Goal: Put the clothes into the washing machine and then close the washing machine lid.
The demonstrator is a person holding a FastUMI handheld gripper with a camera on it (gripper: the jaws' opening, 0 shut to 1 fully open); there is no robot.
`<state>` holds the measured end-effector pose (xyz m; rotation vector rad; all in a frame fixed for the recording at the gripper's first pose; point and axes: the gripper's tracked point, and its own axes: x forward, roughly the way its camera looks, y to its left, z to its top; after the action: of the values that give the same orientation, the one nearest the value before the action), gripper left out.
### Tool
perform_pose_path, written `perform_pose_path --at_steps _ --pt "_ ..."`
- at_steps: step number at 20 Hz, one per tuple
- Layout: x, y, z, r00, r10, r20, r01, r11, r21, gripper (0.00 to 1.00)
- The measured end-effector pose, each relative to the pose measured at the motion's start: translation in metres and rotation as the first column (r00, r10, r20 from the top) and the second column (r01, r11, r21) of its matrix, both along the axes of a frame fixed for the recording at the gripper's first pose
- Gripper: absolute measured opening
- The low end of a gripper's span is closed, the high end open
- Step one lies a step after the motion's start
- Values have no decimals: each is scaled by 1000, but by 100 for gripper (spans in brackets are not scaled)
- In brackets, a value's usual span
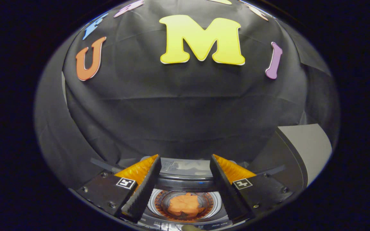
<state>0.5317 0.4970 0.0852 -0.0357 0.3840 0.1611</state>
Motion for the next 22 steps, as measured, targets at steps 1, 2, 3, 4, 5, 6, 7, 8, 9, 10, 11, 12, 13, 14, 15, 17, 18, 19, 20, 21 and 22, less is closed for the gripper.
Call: perform_pose_path --at_steps 1,2,3,4,5,6,7,8,9,10,11,12,13,14,15,17,18,19,20,21,22 --pt "-4 0 -2 1000 8 -7 -8 1000 -6 95" --pt "-7 -2 -4 1000 7 -11 -7 1000 -10 95" --pt "-9 -4 -6 1000 8 -13 -8 1000 -6 95" --pt "-12 -4 -9 1000 14 -25 -14 1000 0 99" --pt "-15 -4 -12 999 17 -34 -17 1000 2 99" --pt "-18 -4 -15 999 21 -40 -21 1000 0 99" --pt "-22 -5 -18 999 23 -43 -23 1000 -5 99" --pt "-26 -4 -21 998 25 -50 -25 1000 -10 99" --pt "-29 -4 -27 998 27 -62 -28 999 -18 99" --pt "-32 -6 -35 996 27 -82 -29 999 -27 98" --pt "-37 -7 -44 994 31 -106 -34 999 -31 98" --pt "-41 -8 -51 992 29 -125 -33 999 -33 98" --pt "-42 -9 -57 990 30 -135 -35 999 -32 98" --pt "-45 -11 -65 988 29 -151 -36 999 -40 98" --pt "-51 -12 -74 985 32 -172 -40 998 -44 98" --pt "-60 -14 -84 977 33 -211 -43 998 -44 98" --pt "-61 -16 -86 975 30 -221 -40 998 -43 99" --pt "-63 -15 -88 974 31 -227 -41 998 -40 98" --pt "-63 -16 -87 973 30 -227 -40 998 -41 98" --pt "-63 -19 -86 974 29 -225 -40 998 -45 98" --pt "-62 -20 -84 974 28 -224 -39 998 -46 98"
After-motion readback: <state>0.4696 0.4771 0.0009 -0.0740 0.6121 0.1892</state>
